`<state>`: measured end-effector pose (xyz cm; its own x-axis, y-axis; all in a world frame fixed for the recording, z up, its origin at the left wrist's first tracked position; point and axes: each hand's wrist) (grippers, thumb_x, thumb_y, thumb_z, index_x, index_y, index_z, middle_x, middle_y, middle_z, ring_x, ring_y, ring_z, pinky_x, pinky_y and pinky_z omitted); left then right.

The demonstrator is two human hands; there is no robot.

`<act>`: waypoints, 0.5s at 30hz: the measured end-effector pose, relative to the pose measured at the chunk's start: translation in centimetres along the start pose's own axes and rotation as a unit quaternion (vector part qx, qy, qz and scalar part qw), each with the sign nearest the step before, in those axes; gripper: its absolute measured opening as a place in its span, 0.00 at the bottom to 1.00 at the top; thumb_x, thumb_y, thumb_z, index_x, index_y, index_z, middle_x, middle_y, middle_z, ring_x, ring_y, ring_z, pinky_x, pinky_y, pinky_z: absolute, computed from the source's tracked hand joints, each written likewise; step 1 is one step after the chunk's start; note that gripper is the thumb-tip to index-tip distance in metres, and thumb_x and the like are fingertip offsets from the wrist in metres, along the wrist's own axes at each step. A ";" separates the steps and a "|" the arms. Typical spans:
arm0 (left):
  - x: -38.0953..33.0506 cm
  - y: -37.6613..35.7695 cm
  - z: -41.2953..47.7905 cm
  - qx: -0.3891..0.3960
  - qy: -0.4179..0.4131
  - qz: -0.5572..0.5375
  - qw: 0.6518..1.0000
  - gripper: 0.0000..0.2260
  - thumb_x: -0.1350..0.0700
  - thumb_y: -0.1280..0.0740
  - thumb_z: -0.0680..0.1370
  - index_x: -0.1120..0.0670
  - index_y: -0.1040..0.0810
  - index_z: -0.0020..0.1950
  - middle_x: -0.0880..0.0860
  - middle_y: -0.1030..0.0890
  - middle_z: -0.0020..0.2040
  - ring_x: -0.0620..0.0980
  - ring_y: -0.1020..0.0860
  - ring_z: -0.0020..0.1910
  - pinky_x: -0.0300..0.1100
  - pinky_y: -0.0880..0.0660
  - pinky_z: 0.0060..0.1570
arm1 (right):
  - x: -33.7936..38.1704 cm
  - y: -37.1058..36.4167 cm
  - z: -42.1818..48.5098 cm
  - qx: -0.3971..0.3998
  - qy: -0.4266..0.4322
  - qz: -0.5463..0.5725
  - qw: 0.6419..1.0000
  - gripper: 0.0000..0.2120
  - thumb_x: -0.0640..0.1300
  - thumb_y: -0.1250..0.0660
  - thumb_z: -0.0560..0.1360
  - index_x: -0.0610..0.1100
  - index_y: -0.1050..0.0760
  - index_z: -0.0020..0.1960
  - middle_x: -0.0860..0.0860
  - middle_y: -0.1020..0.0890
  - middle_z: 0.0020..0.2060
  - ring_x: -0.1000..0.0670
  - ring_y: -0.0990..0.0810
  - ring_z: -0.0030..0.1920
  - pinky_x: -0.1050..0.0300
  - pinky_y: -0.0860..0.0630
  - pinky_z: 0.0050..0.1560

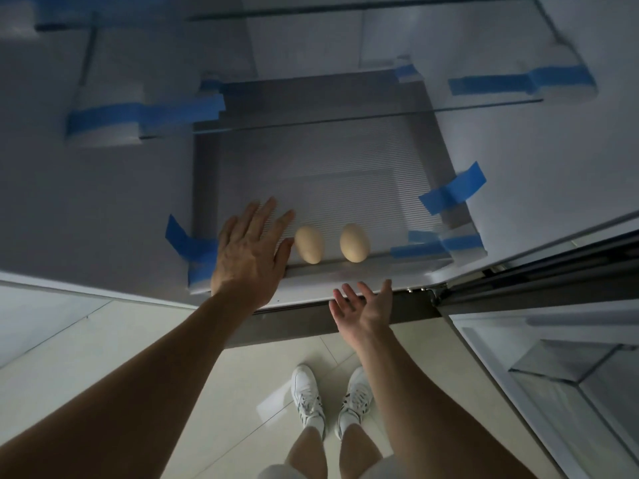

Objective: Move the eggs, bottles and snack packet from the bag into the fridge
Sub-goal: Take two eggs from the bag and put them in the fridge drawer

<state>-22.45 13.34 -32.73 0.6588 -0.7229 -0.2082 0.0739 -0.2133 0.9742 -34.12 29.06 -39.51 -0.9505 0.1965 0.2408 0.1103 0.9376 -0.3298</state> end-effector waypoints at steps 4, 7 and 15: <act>0.2 -0.2 0.0 -0.007 -0.004 -0.005 1.000 0.24 0.41 0.57 0.83 0.43 0.40 0.78 0.51 0.42 0.81 0.55 0.46 0.80 0.57 0.48 0.77 | -0.3 -1.1 0.5 0.024 -0.007 0.061 0.998 0.35 0.67 0.46 0.81 0.44 0.37 0.77 0.40 0.33 0.77 0.37 0.33 0.75 0.40 0.39 0.75; 0.3 -0.2 0.0 -0.014 -0.007 -0.013 1.000 0.24 0.41 0.55 0.83 0.43 0.39 0.78 0.51 0.40 0.80 0.55 0.46 0.80 0.57 0.47 0.77 | -0.5 -1.0 0.9 0.031 -0.007 0.078 0.996 0.36 0.68 0.45 0.80 0.44 0.38 0.78 0.40 0.34 0.77 0.37 0.34 0.76 0.38 0.40 0.75; 0.7 -0.2 -0.1 -0.027 -0.024 -0.022 0.999 0.22 0.43 0.51 0.84 0.45 0.36 0.77 0.52 0.39 0.80 0.55 0.44 0.80 0.56 0.48 0.77 | -2.4 2.0 0.2 0.061 0.020 0.114 0.991 0.31 0.66 0.38 0.78 0.43 0.27 0.69 0.39 0.21 0.65 0.37 0.21 0.63 0.29 0.29 0.67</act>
<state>-21.96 12.97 -33.09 0.6175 -0.7443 -0.2543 0.1430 -0.2116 0.9668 -31.67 30.37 -40.97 -0.8920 0.4136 0.1824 0.2833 0.8259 -0.4874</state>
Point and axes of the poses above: each hand's wrist, its own z-axis towards the middle knuckle, its own y-axis out of the back of the hand, x = y × z
